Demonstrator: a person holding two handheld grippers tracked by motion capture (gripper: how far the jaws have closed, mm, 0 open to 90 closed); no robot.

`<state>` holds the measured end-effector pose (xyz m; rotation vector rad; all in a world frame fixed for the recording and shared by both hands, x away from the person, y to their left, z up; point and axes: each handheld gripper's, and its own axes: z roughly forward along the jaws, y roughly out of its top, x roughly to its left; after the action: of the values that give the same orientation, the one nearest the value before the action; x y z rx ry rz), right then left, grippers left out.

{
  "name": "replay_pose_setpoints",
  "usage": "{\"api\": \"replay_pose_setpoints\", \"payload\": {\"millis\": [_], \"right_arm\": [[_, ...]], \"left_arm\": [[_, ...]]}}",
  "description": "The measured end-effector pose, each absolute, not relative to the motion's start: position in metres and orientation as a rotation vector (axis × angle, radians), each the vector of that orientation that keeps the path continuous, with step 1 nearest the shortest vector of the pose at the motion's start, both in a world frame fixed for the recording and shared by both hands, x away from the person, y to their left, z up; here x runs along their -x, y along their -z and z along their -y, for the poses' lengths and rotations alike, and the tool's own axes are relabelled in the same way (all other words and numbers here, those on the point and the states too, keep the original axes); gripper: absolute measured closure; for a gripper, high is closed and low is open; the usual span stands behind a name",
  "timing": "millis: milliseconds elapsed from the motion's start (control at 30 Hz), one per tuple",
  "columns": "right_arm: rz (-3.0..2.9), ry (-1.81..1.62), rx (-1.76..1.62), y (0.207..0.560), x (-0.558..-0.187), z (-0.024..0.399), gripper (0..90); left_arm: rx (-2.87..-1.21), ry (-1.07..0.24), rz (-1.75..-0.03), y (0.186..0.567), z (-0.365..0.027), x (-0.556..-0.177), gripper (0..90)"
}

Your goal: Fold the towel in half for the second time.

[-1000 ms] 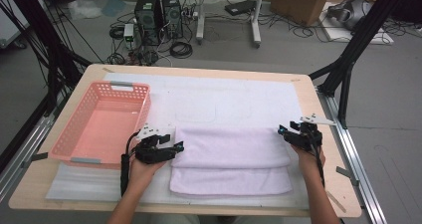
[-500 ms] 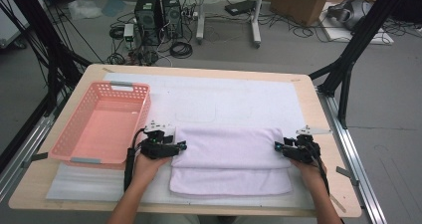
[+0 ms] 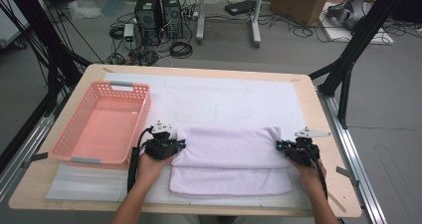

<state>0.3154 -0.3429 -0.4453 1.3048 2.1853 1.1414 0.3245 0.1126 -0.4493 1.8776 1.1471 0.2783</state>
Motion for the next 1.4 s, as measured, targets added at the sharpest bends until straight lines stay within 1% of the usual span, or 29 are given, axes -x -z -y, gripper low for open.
{"api": "replay_pose_setpoints", "payload": {"millis": [200, 400, 467, 533, 633, 767, 967, 1000, 1033, 1100, 1133, 1167, 1200, 1233, 1333, 1367, 1400], "right_arm": [[-2.104, -1.181, -1.276, 0.438, -0.315, 0.344, 83.8], [-2.065, -1.196, -1.264, 0.438, -0.324, 0.343, 83.8], [-2.047, -1.196, -1.268, 0.436, -0.334, 0.341, 83.8], [-2.030, -1.199, -1.276, 0.434, -0.340, 0.340, 83.8], [-2.013, -1.200, -1.288, 0.429, -0.352, 0.340, 83.7], [-2.005, -1.164, -1.304, 0.424, -0.370, 0.337, 83.7], [-2.025, -1.128, -1.326, 0.426, -0.386, 0.331, 83.4], [-2.029, -1.122, -1.335, 0.428, -0.386, 0.331, 82.5], [-2.035, -1.130, -1.351, 0.429, -0.387, 0.331, 79.0], [-2.036, -1.160, -1.380, 0.431, -0.386, 0.333, 70.5], [-2.025, -1.183, -1.387, 0.430, -0.384, 0.335, 66.7], [-2.015, -1.207, -1.388, 0.428, -0.382, 0.337, 63.7], [-2.015, -1.207, -1.388, 0.428, -0.382, 0.337, 63.7], [-1.983, -1.244, -1.400, 0.425, -0.375, 0.341, 61.2], [-1.974, -1.258, -1.396, 0.424, -0.367, 0.345, 59.0], [-1.986, -1.262, -1.395, 0.424, -0.359, 0.348, 57.9], [-1.986, -1.262, -1.395, 0.424, -0.359, 0.348, 57.9]], "left_arm": [[-1.769, -0.298, -1.159, 0.447, -0.117, -0.332, 82.2], [-1.757, -0.296, -1.177, 0.451, -0.120, -0.343, 82.3], [-1.745, -0.326, -1.177, 0.440, -0.118, -0.353, 82.3], [-1.738, -0.327, -1.180, 0.437, -0.118, -0.357, 82.3], [-1.715, -0.342, -1.189, 0.430, -0.116, -0.375, 82.2], [-1.679, -0.372, -1.199, 0.434, -0.115, -0.386, 82.2], [-1.713, -0.376, -1.194, 0.444, -0.116, -0.390, 81.7], [-1.713, -0.376, -1.194, 0.444, -0.116, -0.390, 80.1], [-1.715, -0.368, -1.197, 0.444, -0.116, -0.390, 75.4], [-1.725, -0.366, -1.218, 0.441, -0.117, -0.386, 58.1], [-1.728, -0.364, -1.215, 0.441, -0.118, -0.383, 54.7], [-1.728, -0.364, -1.215, 0.441, -0.118, -0.383, 54.0], [-1.739, -0.371, -1.207, 0.441, -0.119, -0.379, 54.0], [-1.744, -0.374, -1.211, 0.441, -0.119, -0.375, 49.7], [-1.792, -0.351, -1.209, 0.442, -0.121, -0.367, 48.6], [-1.796, -0.340, -1.205, 0.442, -0.121, -0.364, 46.3], [-1.783, -0.348, -1.198, 0.442, -0.122, -0.360, 46.3]]}}
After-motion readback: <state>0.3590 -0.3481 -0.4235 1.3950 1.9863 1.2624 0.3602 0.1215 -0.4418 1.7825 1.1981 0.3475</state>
